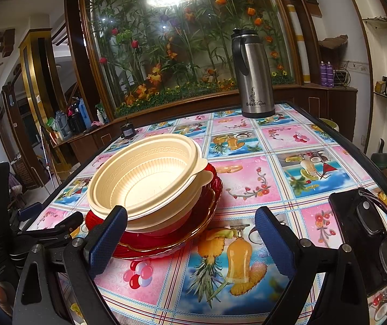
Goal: Organize plates and bowls
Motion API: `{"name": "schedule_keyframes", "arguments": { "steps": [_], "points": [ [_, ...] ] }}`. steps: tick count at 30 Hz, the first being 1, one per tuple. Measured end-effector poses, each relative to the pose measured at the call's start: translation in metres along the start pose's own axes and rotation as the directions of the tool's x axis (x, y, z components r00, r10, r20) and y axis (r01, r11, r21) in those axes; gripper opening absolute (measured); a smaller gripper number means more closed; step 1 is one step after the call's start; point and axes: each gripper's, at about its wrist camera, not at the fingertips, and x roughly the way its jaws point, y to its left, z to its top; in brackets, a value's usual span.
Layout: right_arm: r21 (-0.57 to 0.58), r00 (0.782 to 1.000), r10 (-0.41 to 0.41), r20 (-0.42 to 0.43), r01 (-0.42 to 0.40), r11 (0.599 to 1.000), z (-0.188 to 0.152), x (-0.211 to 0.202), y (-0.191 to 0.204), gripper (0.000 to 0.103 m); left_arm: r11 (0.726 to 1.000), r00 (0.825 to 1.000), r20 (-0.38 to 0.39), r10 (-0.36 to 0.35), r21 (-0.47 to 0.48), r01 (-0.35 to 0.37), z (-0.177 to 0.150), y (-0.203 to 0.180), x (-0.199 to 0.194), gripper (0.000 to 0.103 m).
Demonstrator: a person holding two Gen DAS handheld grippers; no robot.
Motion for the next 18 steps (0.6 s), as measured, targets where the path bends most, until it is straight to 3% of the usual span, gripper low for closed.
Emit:
{"name": "schedule_keyframes", "arguments": {
  "steps": [18],
  "points": [
    [0.0, 1.0, -0.001, -0.001, 0.001, 1.0, 0.0, 0.0003, 0.0003, 0.098, 0.999, 0.999, -0.013, -0.052, 0.002, 0.052, 0.0, 0.0098, 0.0017, 0.103]
  ]
}}
